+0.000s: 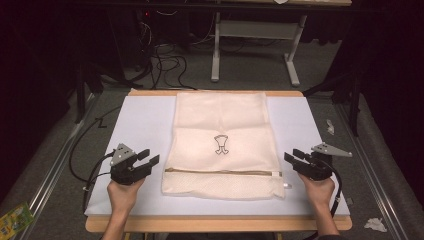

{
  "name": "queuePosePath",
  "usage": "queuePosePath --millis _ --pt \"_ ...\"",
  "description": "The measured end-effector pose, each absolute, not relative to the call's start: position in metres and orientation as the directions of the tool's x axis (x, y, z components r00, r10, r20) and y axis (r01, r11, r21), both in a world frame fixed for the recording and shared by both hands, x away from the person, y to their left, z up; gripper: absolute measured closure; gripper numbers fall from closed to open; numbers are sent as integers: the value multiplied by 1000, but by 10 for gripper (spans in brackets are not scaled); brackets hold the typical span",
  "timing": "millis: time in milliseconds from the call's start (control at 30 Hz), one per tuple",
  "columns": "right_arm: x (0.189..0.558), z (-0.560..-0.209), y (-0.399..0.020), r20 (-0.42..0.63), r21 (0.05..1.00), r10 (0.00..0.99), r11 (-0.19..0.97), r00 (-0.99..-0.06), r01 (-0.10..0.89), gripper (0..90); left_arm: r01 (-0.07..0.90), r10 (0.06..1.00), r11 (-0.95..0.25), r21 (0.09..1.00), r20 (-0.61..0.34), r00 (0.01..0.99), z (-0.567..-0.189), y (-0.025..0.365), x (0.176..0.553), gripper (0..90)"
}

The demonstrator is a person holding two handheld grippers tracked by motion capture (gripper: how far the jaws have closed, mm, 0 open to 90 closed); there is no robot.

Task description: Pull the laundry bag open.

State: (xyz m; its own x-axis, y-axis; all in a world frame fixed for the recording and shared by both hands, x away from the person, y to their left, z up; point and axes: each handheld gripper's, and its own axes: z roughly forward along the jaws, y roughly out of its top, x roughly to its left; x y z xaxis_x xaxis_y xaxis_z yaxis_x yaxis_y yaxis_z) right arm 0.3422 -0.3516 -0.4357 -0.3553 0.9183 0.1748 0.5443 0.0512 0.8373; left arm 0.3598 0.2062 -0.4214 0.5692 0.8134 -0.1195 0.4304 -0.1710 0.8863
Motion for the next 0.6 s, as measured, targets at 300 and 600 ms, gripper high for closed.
queuePosePath --millis 300,600 --pt "333 -437 -379 192 854 932 -5 -306 521 547 434 838 -160 887 -110 534 -423 217 365 520" --pt "328 -441 -395 219 856 940 -56 -263 514 543 444 853 -139 885 -121 507 -425 223 371 515"
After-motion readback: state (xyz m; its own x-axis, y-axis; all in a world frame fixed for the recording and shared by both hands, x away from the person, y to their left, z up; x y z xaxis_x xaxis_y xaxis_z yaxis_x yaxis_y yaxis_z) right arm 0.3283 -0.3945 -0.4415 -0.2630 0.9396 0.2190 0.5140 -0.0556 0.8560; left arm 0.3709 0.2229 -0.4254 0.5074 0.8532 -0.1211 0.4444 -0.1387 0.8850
